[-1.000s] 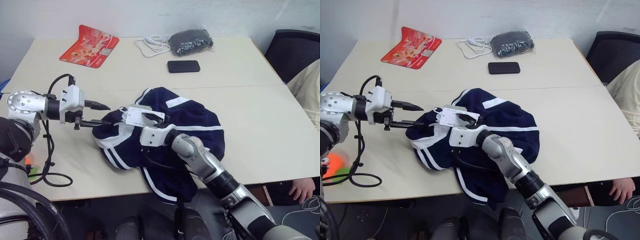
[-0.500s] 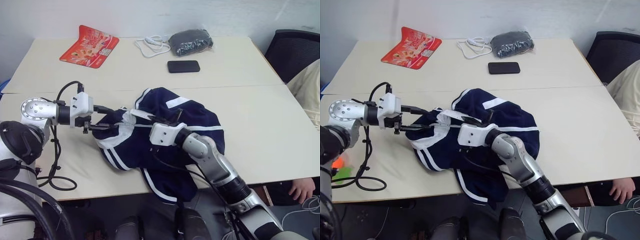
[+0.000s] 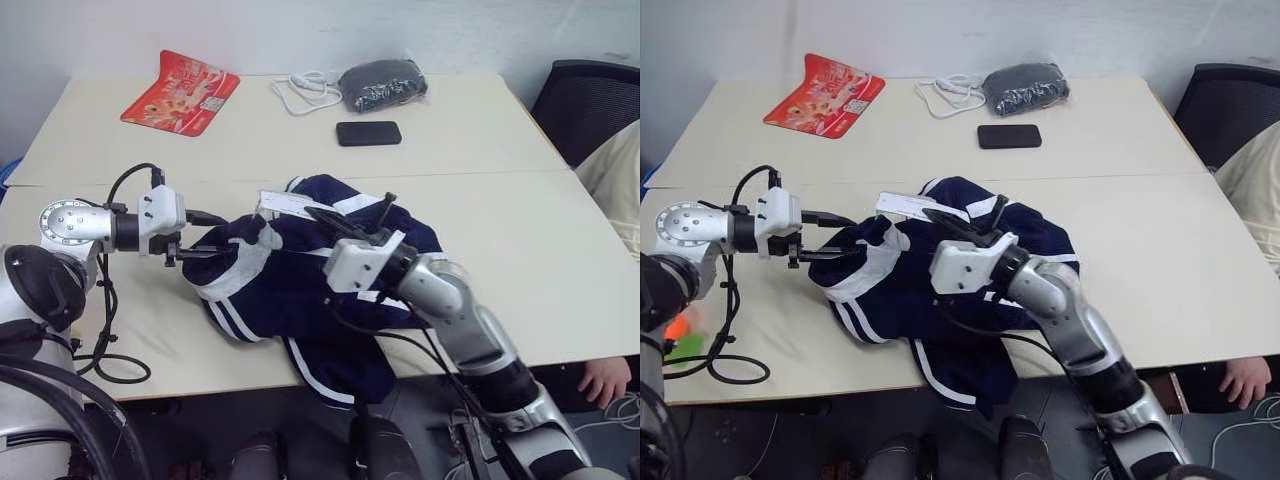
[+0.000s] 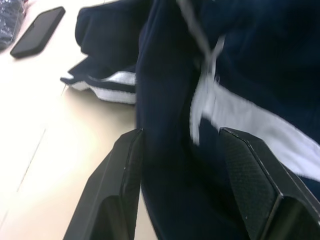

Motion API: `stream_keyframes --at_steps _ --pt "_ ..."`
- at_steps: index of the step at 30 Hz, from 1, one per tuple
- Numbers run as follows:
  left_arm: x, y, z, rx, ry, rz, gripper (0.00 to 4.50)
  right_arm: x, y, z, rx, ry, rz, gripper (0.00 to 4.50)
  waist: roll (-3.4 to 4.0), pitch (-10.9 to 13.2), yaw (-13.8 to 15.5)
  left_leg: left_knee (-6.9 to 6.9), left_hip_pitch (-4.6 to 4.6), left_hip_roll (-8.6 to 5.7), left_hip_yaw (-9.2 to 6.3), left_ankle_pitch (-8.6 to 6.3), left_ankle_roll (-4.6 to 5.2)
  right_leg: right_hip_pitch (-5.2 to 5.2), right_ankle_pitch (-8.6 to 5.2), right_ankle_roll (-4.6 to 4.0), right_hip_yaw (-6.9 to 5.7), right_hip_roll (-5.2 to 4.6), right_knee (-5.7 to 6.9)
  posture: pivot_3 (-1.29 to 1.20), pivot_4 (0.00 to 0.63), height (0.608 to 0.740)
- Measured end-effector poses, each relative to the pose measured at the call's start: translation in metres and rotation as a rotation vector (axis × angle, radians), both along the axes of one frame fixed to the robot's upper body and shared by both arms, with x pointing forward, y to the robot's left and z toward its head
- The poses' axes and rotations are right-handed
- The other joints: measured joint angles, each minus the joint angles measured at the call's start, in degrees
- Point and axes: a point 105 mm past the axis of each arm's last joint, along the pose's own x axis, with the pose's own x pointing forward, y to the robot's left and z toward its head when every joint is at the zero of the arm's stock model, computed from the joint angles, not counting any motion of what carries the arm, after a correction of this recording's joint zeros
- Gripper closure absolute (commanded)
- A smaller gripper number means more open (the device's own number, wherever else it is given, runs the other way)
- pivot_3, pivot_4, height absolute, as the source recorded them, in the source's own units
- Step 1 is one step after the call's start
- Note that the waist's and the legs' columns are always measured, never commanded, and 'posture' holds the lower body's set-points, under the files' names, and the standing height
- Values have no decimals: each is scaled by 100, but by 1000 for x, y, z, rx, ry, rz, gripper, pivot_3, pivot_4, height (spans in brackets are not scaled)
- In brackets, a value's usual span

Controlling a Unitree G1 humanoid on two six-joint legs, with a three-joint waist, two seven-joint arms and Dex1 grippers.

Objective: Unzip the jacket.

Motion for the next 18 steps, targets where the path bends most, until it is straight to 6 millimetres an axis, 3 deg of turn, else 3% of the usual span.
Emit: stream_keyframes --at_steps 4,8,13,18 --pt "3 -7 -4 0 -2 -2 1955 -8 -1 -1 -20 -20 59 4471 -1 0 -7 1 2 0 1 0 0 2 0 0 -1 0 0 0 150 740" --pt "7 -20 -1 -52 21 -25 1955 -10 13 -14 -94 -32 138 4471 -1 0 -21 1 6 0 4 0 0 4 0 0 -4 0 0 0 150 740" --pt "13 -42 37 -95 14 -108 1955 -9 38 -33 -282 -155 249 4471 -1 0 -29 0 7 0 6 0 0 4 0 0 -7 -2 -2 0 150 740" --pt "5 -46 45 -65 96 -201 1955 0 41 -45 -389 -262 257 4471 -1 0 -32 -14 21 1 16 0 0 5 0 0 -9 -2 -2 0 150 740"
